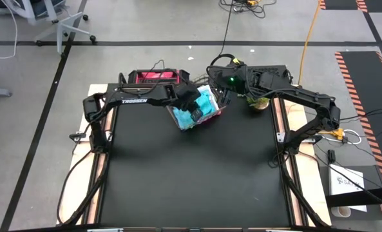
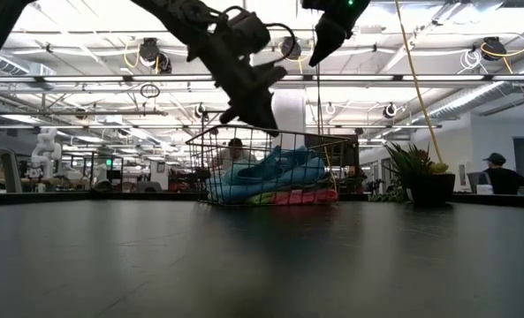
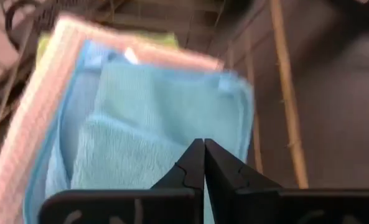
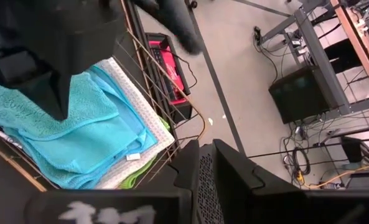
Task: Fold microfiber towels
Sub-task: Stack the folded light blue microfiber cloth on top of the folded light blue microfiber cloth in the wire basket
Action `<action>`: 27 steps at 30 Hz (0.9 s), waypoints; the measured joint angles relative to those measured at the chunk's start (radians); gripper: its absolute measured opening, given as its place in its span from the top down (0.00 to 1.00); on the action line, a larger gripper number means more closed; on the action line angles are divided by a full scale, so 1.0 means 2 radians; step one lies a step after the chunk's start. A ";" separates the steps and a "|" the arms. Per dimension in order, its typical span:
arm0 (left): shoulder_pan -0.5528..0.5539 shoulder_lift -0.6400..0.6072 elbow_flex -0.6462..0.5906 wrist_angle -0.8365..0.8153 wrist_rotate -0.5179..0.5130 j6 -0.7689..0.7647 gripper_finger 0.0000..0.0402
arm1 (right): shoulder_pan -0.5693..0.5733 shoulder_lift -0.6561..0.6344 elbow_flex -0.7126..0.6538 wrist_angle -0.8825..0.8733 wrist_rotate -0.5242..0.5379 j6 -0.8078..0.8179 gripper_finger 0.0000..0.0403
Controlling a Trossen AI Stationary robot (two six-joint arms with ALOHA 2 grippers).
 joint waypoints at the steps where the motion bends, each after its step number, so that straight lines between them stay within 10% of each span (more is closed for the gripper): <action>1: 0.002 -0.002 0.000 0.009 0.003 0.002 0.98 | 0.000 0.000 0.000 0.001 0.000 0.000 0.92; 27: -0.019 0.054 0.000 0.059 0.064 -0.013 0.99 | 0.008 0.001 -0.046 0.024 0.000 0.002 0.92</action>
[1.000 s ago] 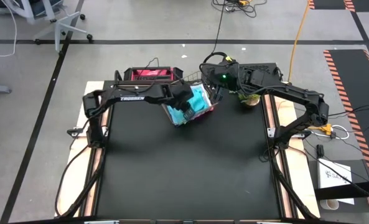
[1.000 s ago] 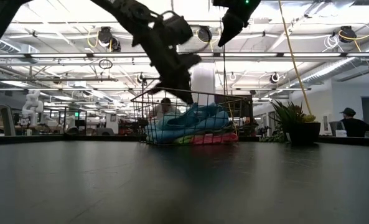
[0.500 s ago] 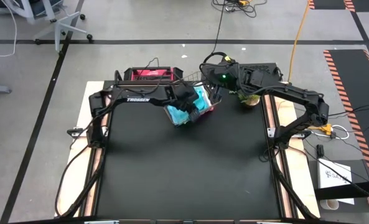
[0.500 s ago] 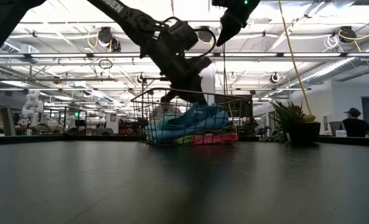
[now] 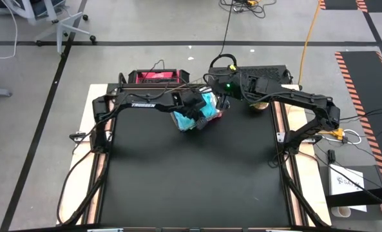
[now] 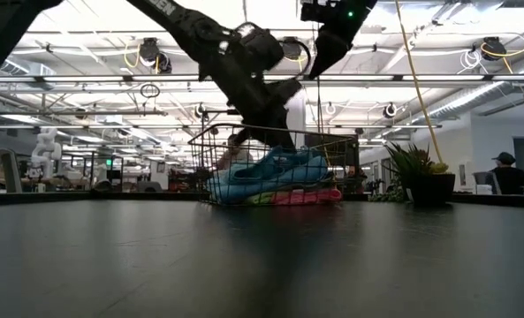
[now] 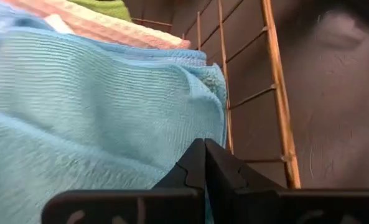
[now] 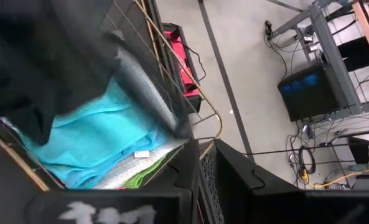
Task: Fold microfiber towels
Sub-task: Stack the folded light blue microfiber cloth on top of the folded light blue microfiber cloth in the wire basket, then adjust the wire basket
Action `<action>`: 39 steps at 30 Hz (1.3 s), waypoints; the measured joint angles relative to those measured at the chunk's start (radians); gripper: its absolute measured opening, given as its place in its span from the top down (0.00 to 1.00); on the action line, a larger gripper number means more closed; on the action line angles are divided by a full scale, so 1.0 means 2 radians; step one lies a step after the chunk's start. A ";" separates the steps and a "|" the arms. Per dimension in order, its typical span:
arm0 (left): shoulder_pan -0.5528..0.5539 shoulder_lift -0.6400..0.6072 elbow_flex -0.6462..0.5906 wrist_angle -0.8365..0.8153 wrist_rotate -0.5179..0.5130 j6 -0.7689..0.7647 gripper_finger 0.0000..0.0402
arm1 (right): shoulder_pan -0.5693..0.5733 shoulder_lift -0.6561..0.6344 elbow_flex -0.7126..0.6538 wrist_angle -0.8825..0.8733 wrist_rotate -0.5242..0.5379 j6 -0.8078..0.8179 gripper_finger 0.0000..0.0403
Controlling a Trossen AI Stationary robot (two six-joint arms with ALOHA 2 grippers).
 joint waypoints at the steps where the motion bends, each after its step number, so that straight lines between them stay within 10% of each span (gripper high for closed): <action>1: 0.000 -0.009 -0.001 -0.005 -0.004 -0.001 0.99 | 0.000 0.000 0.000 0.000 -0.001 0.000 0.92; 18: -0.002 -0.216 0.000 -0.190 -0.268 -0.002 0.99 | -0.028 0.002 -0.123 0.036 -0.116 0.025 1.00; 39: -0.017 -0.253 0.000 -0.294 -0.303 -0.073 0.98 | -0.001 -0.002 -0.197 0.069 -0.170 0.110 1.00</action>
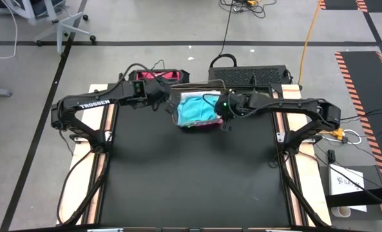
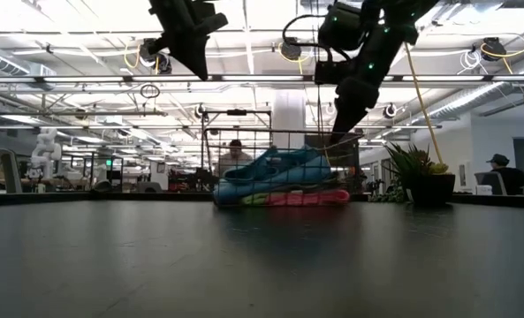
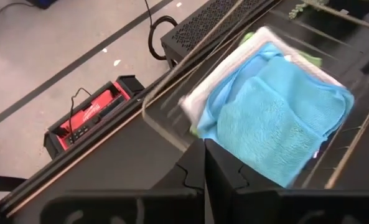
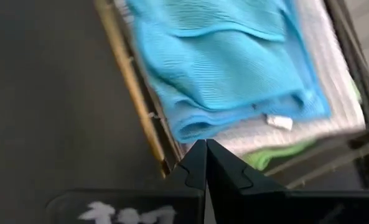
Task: Fold microfiber towels
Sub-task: Adjust the wire basket
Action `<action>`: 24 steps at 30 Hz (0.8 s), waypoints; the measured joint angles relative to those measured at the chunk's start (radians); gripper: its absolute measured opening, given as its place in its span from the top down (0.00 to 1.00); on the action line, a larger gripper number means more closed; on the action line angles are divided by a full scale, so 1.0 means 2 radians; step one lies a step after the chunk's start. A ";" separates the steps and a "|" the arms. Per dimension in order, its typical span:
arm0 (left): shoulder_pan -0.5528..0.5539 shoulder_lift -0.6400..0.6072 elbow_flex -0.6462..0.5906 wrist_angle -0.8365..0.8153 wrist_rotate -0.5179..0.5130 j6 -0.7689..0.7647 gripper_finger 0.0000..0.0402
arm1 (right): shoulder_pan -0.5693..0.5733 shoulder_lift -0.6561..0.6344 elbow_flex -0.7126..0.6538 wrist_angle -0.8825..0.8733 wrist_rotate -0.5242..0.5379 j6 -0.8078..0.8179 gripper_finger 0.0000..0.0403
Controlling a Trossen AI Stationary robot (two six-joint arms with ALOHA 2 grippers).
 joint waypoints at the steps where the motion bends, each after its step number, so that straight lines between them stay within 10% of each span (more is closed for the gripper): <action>1: 0.000 0.000 0.000 -0.002 0.000 -0.002 0.99 | 0.007 -0.002 0.000 -0.005 0.000 0.005 1.00; 12: 0.065 0.014 -0.002 -0.020 0.000 -0.042 0.99 | 0.015 -0.073 -0.001 0.046 0.104 0.001 1.00; 24: 0.164 0.115 -0.044 0.038 0.136 0.011 0.99 | -0.059 -0.103 -0.001 -0.054 0.131 0.105 1.00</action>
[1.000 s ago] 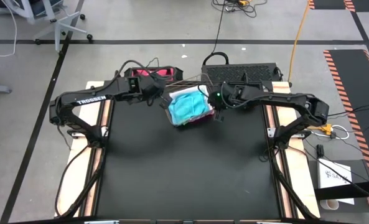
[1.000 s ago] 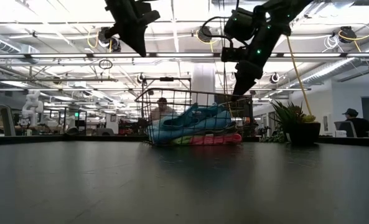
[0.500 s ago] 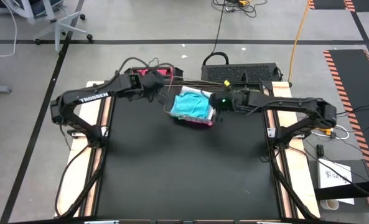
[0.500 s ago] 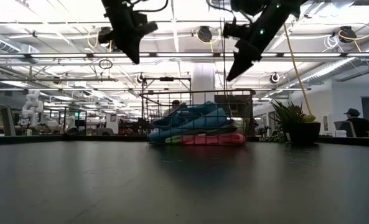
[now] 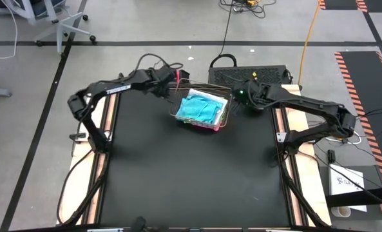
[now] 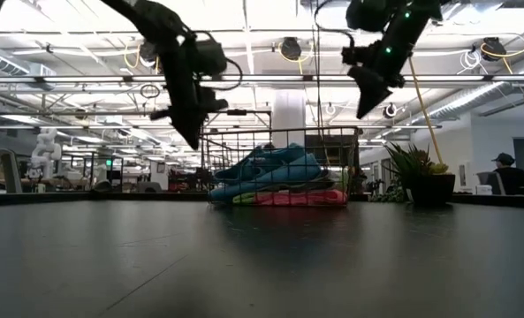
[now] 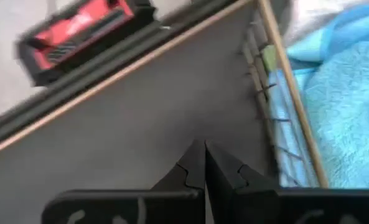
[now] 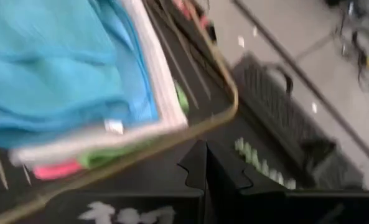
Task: Fold microfiber towels
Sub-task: Adjust the wire basket
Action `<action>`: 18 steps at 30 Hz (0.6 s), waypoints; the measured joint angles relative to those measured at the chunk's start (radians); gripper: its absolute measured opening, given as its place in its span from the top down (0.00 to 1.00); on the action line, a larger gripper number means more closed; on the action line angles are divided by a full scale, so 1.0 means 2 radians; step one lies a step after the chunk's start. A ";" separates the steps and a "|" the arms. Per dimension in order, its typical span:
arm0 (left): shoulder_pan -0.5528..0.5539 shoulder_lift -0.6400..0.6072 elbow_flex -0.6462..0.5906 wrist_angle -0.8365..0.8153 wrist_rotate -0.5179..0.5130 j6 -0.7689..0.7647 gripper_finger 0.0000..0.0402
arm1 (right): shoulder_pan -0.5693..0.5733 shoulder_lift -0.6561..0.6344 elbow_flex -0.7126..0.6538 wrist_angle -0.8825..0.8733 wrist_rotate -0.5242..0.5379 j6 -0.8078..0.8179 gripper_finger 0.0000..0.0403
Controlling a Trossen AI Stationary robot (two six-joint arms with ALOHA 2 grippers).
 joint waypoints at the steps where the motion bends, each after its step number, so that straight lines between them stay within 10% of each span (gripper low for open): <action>1: 0.001 0.009 0.000 0.009 0.012 0.005 0.99 | 0.000 0.002 0.000 -0.010 0.001 0.008 1.00; 18: 0.005 0.027 0.001 0.064 0.051 0.034 0.99 | -0.044 0.104 0.000 -0.008 -0.005 0.040 1.00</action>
